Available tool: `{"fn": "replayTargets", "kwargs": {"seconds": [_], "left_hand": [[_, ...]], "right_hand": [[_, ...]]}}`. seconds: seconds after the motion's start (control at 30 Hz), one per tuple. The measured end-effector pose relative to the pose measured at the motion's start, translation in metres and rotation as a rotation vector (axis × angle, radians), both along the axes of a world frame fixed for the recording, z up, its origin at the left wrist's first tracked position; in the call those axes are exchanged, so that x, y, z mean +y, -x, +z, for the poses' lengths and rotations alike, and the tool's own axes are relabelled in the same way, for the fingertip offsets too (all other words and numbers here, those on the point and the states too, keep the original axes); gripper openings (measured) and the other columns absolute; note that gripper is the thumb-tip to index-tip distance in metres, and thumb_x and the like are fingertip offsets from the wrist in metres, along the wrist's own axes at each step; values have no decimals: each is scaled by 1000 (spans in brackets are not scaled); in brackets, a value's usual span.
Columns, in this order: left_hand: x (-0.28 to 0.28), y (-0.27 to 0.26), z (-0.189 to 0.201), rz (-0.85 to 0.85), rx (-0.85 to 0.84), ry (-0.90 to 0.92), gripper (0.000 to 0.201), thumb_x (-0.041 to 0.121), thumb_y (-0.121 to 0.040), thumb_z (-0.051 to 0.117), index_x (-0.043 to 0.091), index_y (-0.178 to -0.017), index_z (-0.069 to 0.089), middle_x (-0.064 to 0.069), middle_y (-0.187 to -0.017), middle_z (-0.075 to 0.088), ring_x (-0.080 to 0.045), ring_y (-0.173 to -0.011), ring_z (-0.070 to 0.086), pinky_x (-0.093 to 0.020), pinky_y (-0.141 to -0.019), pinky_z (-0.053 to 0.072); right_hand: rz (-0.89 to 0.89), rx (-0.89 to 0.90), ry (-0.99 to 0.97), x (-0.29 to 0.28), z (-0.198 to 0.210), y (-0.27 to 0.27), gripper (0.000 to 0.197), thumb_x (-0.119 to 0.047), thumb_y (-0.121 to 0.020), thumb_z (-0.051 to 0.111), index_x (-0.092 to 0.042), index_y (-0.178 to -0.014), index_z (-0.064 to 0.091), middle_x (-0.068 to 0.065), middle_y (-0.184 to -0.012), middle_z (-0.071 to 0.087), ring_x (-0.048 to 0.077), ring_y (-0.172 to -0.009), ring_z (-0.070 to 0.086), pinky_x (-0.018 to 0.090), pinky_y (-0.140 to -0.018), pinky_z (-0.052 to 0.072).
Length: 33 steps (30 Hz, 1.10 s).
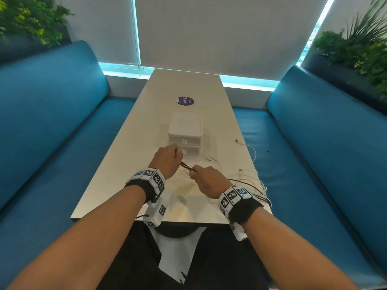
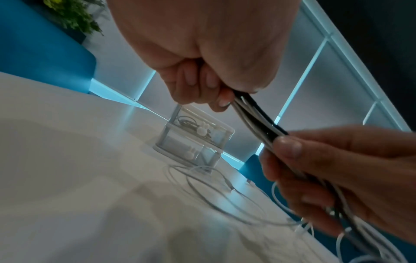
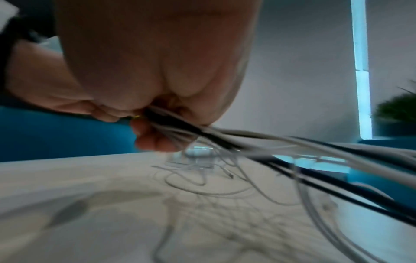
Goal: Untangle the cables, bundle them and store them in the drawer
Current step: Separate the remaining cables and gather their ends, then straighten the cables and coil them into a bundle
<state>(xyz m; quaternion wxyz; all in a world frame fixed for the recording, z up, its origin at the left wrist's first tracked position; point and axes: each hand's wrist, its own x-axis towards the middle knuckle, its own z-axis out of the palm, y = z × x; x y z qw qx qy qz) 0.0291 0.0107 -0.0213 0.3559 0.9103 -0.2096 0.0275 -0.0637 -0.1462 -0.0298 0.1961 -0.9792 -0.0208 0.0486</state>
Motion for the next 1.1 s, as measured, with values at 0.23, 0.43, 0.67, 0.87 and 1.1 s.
{"fn": "replayTargets", "kwargs": {"seconds": [0.23, 0.43, 0.67, 0.87, 1.1], "left_hand": [[36, -4, -14, 6, 97, 11, 51, 65, -98, 25, 23, -94, 53, -6, -84, 69, -30, -74, 64, -45, -74, 54], [51, 8, -15, 6, 263, -170, 82, 79, -87, 9, 14, -92, 59, -8, -91, 66, -27, -84, 62, -40, -82, 49], [17, 9, -7, -20, 309, 62, 57, 52, -102, 37, 15, -63, 58, -5, -68, 63, -25, -68, 60, -32, -62, 40], [4, 1, -2, 18, 109, -96, 35, 33, -104, 30, 12, -85, 52, -10, -84, 61, -33, -78, 59, -37, -69, 44], [25, -13, 7, 69, -10, -66, 30, 31, -105, 31, 15, -88, 49, -9, -77, 58, -33, -69, 55, -35, -64, 42]], "right_hand": [[-48, -37, 8, 16, 1, -8, 23, -31, -104, 31, -14, -102, 45, 13, -83, 60, 32, -70, 54, 41, -62, 44], [-133, -76, -42, 23, -2, -19, 11, -25, -102, 33, -20, -95, 41, 7, -80, 59, 31, -72, 56, 35, -62, 37], [42, -88, -4, 47, 1, -12, 20, -24, -102, 37, -12, -114, 47, 13, -93, 67, 33, -76, 61, 43, -65, 51], [-17, -99, -141, 48, 3, -19, 23, -34, -103, 36, -15, -93, 45, 14, -87, 65, 30, -69, 56, 37, -61, 43], [-96, 15, -50, 14, 9, -18, 28, -53, -83, 55, -28, -96, 58, -1, -91, 66, 21, -81, 61, 34, -68, 47]]}}
